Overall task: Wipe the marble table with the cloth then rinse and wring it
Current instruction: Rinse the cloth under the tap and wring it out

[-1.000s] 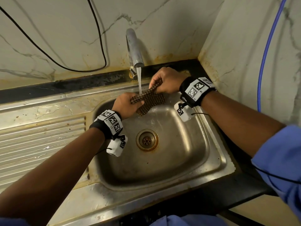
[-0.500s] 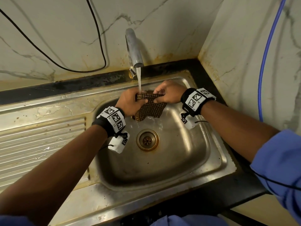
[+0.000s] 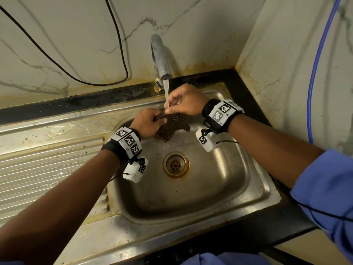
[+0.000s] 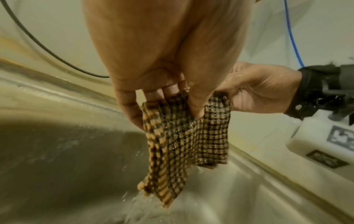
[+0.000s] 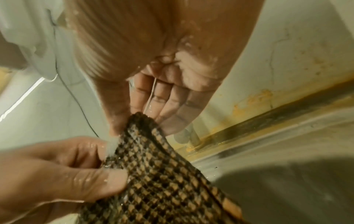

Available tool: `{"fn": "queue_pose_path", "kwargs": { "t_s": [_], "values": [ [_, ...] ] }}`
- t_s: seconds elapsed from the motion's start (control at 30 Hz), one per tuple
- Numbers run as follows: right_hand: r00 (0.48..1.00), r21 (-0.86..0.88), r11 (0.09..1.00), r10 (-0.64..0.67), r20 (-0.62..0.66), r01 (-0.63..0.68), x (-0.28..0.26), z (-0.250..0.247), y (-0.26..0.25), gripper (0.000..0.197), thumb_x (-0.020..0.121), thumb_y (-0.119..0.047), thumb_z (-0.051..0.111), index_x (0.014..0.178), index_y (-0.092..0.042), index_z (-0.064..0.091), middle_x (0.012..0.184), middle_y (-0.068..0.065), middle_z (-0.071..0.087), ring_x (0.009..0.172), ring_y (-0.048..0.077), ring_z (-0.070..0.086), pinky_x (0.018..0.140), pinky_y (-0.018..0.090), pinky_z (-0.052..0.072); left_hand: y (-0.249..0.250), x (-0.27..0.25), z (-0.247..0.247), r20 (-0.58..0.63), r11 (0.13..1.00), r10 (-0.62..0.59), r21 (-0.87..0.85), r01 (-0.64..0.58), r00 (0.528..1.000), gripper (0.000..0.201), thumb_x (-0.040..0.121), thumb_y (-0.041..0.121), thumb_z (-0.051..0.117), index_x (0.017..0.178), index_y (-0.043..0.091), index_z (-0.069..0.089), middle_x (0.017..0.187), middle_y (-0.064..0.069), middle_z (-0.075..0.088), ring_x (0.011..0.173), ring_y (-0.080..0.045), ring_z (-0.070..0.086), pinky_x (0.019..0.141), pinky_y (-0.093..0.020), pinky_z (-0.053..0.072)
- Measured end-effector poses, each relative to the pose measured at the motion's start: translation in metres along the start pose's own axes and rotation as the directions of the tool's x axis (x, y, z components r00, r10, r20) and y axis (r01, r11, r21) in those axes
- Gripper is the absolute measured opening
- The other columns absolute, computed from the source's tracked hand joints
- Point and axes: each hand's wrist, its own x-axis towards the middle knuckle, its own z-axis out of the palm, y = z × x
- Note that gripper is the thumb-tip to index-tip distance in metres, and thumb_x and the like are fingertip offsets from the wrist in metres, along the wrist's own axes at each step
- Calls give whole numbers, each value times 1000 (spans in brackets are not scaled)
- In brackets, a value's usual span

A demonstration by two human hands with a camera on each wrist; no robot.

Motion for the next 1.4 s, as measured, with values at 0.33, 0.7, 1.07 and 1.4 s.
{"fn": "queue_pose_path", "kwargs": {
  "t_s": [0.33, 0.7, 1.07, 1.4],
  "values": [
    [997, 172, 983, 47, 64, -57, -21, 18, 8, 21, 85, -25, 72, 103, -13, 72, 98, 4, 73, 90, 14, 68, 83, 27, 56, 4, -8, -12, 19, 943, -106, -316, 107, 994, 14, 97, 12, 49, 96, 8, 63, 88, -6, 65, 82, -16, 60, 74, -30, 48],
    [1000, 67, 998, 6, 13, -7, -10, 9, -12, 19, 87, -15, 70, 103, -6, 73, 90, -9, 71, 79, -3, 66, 72, 16, 54, -8, -11, -4, -36, 975, -92, -206, 83, 995, 10, 93, 18, 58, 94, 12, 65, 83, 1, 66, 77, -9, 62, 62, -15, 46],
    [994, 8, 997, 79, 80, -80, -2, 1, -10, 26, 79, 1, 69, 102, -11, 75, 96, -1, 72, 80, -1, 64, 79, 21, 54, -3, -9, 3, 11, 938, -141, -319, 138, 990, 9, 93, 15, 57, 89, 17, 65, 82, 2, 68, 77, -11, 64, 63, -20, 48],
    [948, -18, 962, 270, 169, -271, -38, 13, 28, 45, 90, -24, 65, 133, -26, 53, 123, -13, 59, 105, 3, 55, 87, 13, 44, 17, -1, -4, 11, 870, -172, -466, 157, 985, 20, 96, 17, 51, 110, 7, 60, 102, -7, 67, 95, -19, 63, 77, -29, 51]
  ]
}}
